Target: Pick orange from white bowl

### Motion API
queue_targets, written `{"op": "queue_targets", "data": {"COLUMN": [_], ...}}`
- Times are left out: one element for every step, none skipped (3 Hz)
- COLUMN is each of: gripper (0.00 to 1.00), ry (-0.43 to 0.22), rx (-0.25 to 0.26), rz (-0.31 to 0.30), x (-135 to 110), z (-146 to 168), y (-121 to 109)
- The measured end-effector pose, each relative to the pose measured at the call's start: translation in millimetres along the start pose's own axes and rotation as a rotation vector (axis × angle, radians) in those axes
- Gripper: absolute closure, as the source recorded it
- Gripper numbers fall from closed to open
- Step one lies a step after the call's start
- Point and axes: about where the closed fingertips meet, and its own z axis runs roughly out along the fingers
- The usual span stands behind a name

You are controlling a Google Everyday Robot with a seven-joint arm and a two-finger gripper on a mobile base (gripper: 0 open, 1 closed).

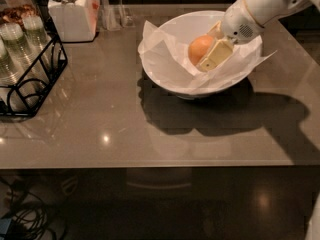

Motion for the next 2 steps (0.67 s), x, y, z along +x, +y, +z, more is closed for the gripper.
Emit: {"op": "queue_targets", "data": {"gripper": [1.00,1.00], "ry": [-0.129,-0.200], "rx": [0.028,0.073], "rz": [-0.059,-0.083], "x": [-26,-36], "z": [-54,-107], "y": [18,47]}}
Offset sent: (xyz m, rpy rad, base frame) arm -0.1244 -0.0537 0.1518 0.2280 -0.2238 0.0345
